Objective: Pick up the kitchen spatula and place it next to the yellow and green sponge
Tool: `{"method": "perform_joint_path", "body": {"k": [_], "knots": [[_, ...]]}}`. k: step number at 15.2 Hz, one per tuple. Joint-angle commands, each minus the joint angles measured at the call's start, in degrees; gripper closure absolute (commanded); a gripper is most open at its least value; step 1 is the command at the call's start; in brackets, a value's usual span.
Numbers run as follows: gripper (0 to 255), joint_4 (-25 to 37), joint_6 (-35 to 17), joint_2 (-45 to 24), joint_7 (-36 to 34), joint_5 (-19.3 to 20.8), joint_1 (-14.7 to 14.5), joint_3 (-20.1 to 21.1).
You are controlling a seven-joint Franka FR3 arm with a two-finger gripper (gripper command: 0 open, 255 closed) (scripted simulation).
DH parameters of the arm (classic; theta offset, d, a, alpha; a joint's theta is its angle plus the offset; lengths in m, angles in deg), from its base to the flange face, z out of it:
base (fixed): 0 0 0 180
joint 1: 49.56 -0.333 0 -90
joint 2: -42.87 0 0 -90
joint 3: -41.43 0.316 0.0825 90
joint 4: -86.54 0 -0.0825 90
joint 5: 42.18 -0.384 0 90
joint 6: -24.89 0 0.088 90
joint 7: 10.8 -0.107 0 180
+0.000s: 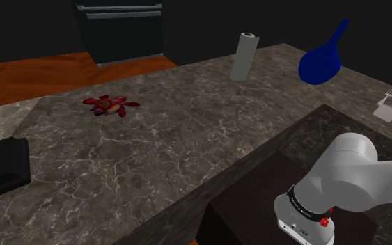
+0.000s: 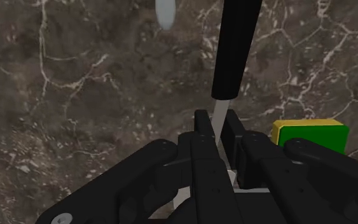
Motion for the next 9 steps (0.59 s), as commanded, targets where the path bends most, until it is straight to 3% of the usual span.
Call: {"method": "perform_joint_path", "body": {"k": [1,9], "knots": [[255,-0.19,-0.71,0.32,0.21,0.62,-0.29,-0.94],[255,-5.44,-4.69,2.66,-1.25,3.13,0.97,-3.32]]}}
